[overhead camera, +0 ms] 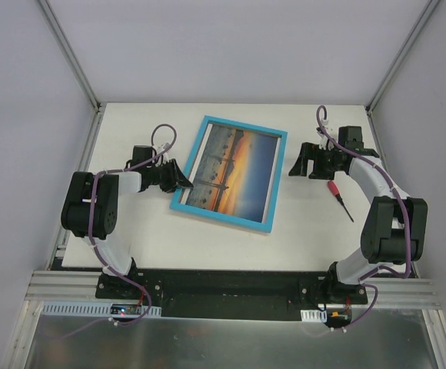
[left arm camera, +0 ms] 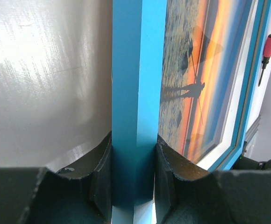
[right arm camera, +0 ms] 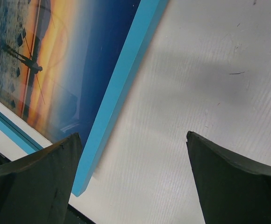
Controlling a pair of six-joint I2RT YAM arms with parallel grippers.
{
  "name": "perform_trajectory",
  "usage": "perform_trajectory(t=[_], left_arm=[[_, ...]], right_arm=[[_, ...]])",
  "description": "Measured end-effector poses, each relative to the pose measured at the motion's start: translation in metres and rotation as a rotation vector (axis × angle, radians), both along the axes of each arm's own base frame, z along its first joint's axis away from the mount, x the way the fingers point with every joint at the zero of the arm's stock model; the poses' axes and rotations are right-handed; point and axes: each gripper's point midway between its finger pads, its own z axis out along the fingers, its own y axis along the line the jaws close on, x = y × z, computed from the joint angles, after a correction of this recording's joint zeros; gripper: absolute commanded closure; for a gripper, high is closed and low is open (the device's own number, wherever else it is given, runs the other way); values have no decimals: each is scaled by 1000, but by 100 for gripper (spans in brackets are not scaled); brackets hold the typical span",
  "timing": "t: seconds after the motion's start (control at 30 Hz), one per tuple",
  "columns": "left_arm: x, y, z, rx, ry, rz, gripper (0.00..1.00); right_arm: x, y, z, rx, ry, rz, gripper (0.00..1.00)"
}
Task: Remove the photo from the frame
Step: Turn over the photo frame at the center of the board.
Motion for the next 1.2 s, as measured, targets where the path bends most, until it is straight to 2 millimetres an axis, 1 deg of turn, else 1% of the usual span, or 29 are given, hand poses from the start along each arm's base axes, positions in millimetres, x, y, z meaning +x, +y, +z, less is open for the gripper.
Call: perform_trajectory(t=[0.07,0.23,0.33,0.7,1.2], left_arm=[[-1,1,-2,11,-2,6,100],[-1,3,-4,30,-7,20,94],[-1,3,-4,43,-15,25,86],[-3,-1,-7,83,-12,36,52],[-7,-18,4,105,-40,17,21]], right_arm=[[0,0,0,-2,2,-1,5],[0,-2,-2,-12,5,-7,5],[0,-3,-4,-14,11,-8,5],[-1,-4,-6,-22,22,-13,4],[-1,-11,-10,-65,24,-25,4]])
